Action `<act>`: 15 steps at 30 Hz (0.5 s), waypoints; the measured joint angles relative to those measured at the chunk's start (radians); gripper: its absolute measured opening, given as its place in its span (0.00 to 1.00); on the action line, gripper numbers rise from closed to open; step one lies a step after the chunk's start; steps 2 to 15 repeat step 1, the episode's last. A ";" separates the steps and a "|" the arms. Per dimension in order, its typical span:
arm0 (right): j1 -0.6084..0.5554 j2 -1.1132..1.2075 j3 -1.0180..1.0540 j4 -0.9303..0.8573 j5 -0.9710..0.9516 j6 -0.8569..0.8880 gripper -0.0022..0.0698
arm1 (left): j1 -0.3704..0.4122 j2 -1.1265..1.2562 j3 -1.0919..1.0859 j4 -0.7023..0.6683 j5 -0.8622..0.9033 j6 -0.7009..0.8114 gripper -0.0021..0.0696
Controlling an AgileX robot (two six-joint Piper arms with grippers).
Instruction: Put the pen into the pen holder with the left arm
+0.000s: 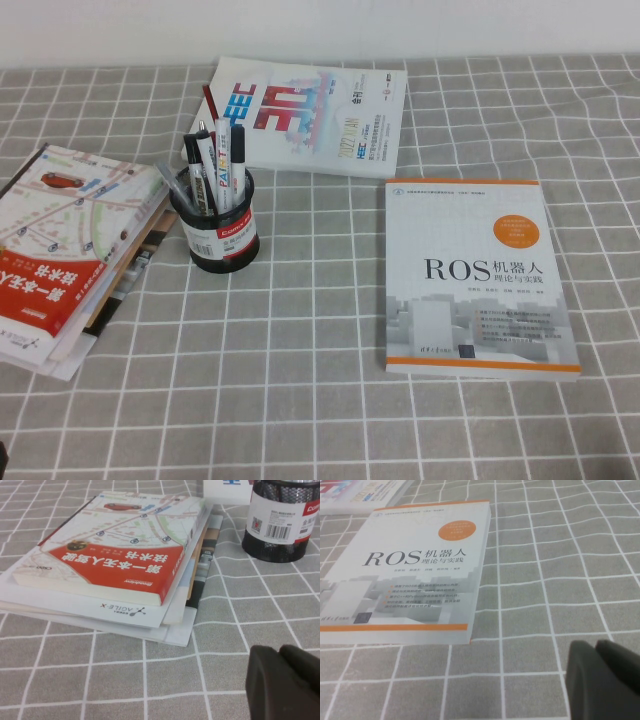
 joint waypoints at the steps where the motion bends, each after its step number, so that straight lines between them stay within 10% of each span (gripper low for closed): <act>1: 0.000 0.000 0.000 0.000 0.000 0.000 0.01 | 0.000 0.000 0.000 0.000 0.000 0.000 0.03; 15: 0.000 0.000 0.000 0.000 0.000 0.000 0.01 | 0.000 0.000 0.000 0.000 0.000 0.000 0.03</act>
